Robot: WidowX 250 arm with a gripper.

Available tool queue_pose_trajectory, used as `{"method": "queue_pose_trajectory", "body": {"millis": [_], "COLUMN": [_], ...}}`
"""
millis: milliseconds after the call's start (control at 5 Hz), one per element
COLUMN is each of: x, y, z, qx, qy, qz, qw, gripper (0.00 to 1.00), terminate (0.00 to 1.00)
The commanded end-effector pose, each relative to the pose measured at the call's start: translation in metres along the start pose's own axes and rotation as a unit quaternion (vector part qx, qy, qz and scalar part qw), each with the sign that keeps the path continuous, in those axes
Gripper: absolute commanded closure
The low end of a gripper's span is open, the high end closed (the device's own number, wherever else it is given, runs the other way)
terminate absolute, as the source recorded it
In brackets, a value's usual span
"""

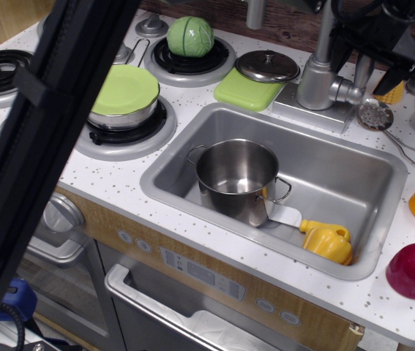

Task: Turn lever vertical to front

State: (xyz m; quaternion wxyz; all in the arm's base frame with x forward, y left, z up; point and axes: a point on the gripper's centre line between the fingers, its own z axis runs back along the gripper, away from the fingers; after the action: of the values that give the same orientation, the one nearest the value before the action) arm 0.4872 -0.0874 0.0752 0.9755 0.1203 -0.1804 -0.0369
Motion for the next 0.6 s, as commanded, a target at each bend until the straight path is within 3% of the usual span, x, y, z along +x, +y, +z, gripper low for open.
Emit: {"method": "queue_pose_trajectory", "body": {"millis": [0, 200, 400], "x": [0.0333, 0.0339, 0.0312], "y": [0.0235, 0.0239, 0.023], "z": [0.0448, 0.0437, 0.0391], "qx": [0.003, 0.001, -0.004], "qy": [-0.051, -0.057, -0.058], "qz": [0.007, 0.012, 0.024], "qw": [0.9987, 0.9983, 0.998], "gripper": [0.0, 0.0, 1.0], "terminate": [0.0, 0.0, 0.0]}}
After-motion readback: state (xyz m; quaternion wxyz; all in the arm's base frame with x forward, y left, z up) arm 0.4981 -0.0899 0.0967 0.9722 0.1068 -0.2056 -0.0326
